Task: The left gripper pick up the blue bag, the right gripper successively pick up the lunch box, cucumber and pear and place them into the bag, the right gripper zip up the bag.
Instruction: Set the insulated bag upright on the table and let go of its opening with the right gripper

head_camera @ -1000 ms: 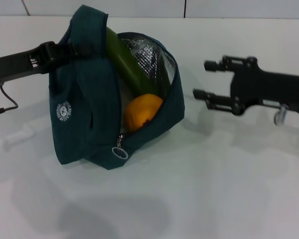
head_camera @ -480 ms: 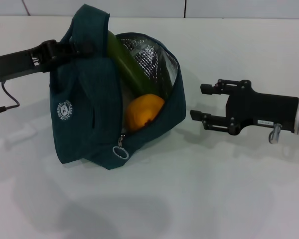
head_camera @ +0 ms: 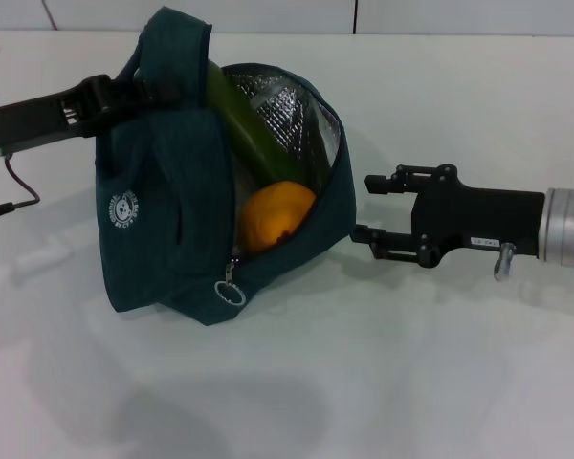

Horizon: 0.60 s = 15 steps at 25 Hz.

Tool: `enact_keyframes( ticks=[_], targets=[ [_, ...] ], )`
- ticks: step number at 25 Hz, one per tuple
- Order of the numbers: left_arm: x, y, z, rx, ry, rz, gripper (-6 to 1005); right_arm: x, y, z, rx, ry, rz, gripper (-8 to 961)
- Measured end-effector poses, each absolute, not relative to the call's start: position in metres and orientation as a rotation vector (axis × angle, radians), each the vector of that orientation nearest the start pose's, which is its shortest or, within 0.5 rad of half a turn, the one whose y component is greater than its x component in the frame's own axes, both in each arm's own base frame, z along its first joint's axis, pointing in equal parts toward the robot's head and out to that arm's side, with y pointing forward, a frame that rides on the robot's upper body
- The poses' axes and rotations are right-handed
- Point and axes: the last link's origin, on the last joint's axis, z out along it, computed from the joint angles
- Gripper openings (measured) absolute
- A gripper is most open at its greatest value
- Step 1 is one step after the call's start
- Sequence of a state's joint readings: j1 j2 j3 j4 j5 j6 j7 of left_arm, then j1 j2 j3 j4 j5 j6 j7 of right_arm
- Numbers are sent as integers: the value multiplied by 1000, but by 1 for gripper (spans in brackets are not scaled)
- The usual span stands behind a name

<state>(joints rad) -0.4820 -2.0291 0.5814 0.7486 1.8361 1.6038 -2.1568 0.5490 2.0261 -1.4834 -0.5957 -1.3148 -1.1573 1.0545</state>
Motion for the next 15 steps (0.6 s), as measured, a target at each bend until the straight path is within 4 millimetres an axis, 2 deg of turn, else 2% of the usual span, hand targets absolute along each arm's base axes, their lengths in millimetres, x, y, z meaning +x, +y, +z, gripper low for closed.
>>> enact_keyframes(
  ticks=[9,15],
  targets=[
    [-266,342,64,-2268,-1537,-1114,68,206,351,-70,-2755,38,610,634],
    [-265,343,66,-2263,-1533,-1125,67,205,355,-67,-2715,-2,611,487]
  ],
)
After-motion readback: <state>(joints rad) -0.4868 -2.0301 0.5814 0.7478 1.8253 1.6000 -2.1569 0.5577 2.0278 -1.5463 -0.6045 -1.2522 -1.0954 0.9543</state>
